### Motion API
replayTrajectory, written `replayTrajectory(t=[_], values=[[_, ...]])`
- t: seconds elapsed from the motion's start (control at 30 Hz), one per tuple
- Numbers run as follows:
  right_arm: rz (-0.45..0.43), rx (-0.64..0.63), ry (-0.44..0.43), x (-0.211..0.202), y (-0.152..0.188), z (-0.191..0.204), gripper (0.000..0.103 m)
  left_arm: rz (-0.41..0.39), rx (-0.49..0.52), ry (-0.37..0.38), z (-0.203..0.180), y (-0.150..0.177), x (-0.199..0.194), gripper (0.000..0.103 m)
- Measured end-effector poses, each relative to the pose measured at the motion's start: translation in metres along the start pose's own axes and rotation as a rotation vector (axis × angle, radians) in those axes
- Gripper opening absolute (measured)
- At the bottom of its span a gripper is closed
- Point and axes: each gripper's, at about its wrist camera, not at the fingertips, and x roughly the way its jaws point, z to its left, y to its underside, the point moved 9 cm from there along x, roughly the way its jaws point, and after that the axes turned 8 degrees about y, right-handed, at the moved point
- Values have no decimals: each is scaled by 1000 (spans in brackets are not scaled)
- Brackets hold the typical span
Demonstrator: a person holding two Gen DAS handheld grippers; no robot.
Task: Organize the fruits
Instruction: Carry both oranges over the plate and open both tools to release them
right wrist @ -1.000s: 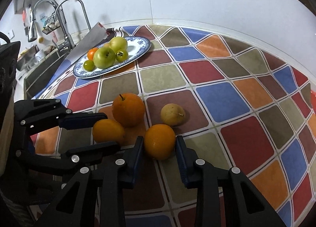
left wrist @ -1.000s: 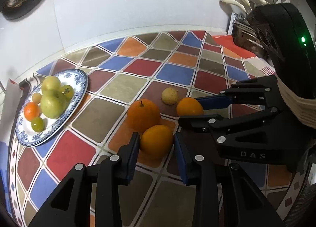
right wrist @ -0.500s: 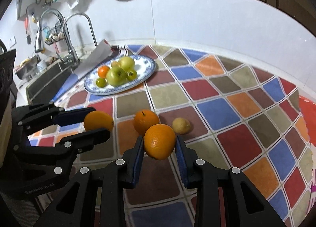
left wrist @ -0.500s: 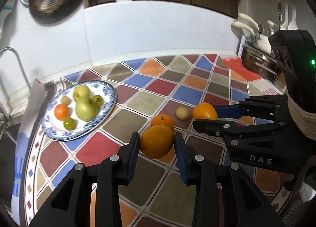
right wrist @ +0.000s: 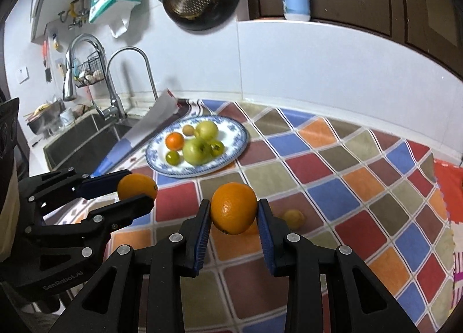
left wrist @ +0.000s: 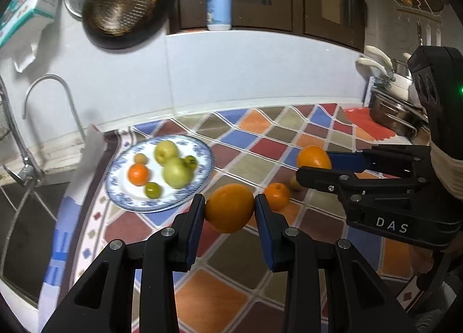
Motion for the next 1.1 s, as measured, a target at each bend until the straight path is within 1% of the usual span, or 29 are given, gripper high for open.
replayTrajectory(t=[0.3,0.57,0.83,1.1], values=[[-35,0,0,7,-28,34,33,-32,-9,-53,44,-11,-16,35],[-59,13,-4,22,-56,60,33,-53,7,-78,80,-26,-22,35],[-47,27,7,52,-83,76,33,-53,-2,-91,123,-38,-10,35],[1,48,53,95,-96,80,33,-28,0,-106,163,-44,21,35]])
